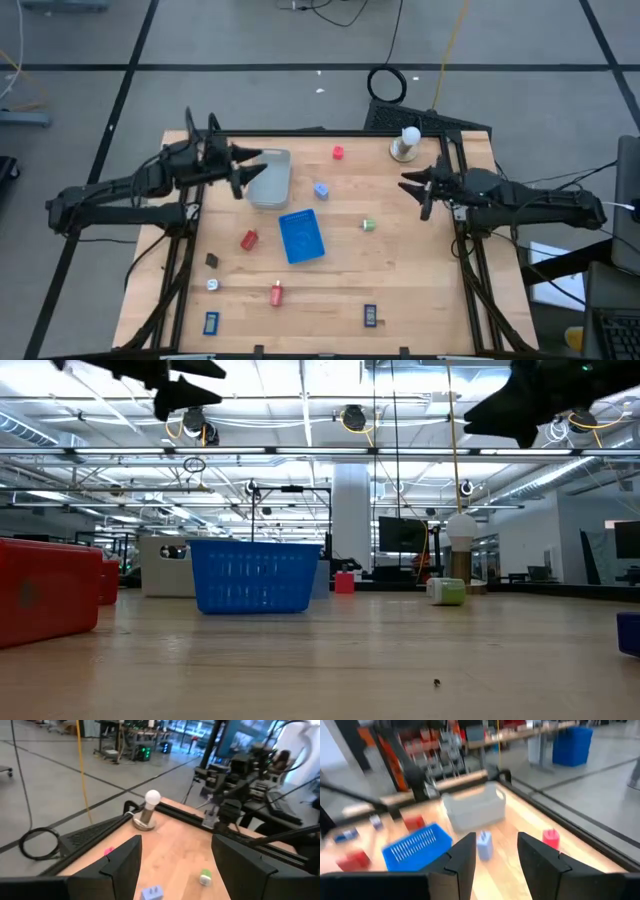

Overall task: Pick & Place Office items
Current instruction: Put the light blue charger adapter into the gray bin

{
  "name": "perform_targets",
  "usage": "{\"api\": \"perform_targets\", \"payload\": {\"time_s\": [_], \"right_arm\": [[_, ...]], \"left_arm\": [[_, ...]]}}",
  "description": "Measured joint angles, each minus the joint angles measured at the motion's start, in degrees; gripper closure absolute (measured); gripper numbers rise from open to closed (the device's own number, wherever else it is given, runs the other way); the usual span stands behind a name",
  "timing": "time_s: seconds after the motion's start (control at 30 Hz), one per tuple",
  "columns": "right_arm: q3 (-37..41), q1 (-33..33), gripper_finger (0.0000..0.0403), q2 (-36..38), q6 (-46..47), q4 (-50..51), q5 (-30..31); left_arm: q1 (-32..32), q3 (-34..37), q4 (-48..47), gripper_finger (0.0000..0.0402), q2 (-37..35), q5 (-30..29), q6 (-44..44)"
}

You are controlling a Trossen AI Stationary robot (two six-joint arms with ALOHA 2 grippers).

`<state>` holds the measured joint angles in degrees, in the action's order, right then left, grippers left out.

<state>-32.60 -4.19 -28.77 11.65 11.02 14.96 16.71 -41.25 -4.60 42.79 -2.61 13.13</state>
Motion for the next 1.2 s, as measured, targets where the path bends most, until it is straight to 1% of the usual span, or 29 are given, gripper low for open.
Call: {"api": "perform_targets", "payload": {"time_s": [0.13, 0.23, 0.43, 0.6, 0.7, 0.83, 0.97, 1.1, 1.2], "right_arm": [[-7.7, 0.0, 0.0268, -8.1, -5.0, 6.1, 0.3], [-12.5, -1.0, 0.0268, -13.4, -6.9, 9.2, 0.5], [-20.1, -3.4, 0.0268, -22.3, -9.1, 12.5, -0.1], [-23.4, -5.2, 0.0268, -29.0, -9.4, 13.3, -0.1], [-24.9, -5.3, 0.0268, -32.8, -7.2, 13.3, -0.2], [-26.6, -4.6, 0.0268, -37.1, -4.8, 13.3, -0.4], [-28.0, -3.5, 0.0268, -40.8, -2.2, 13.2, -3.1], [-29.2, -2.3, 0.0268, -43.5, 1.4, 12.2, -3.2], [-29.5, -1.6, 0.0268, -45.3, 4.0, 9.2, -3.2]], "left_arm": [[1.1, -4.0, 0.0, 0.0158, 4.8, 0.0, -0.1], [1.3, -5.8, -0.1, 0.0158, 6.5, 0.0, 0.4], [1.3, -7.8, 0.3, 0.0158, 6.8, 0.0, 1.8], [1.3, -7.8, 0.1, 0.0158, 6.3, 0.0, 4.2], [1.3, -7.8, 0.0, 0.0158, 6.3, 0.0, 5.9], [1.3, -7.8, 0.0, 0.0158, 6.0, 2.2, 6.9], [1.3, -7.8, -0.5, 0.0158, 4.5, 2.6, 6.9], [1.3, -7.8, -2.7, 0.0158, 2.4, 2.6, 6.9], [1.3, -7.8, -4.4, 0.0158, 0.5, 2.5, 7.1]]}}
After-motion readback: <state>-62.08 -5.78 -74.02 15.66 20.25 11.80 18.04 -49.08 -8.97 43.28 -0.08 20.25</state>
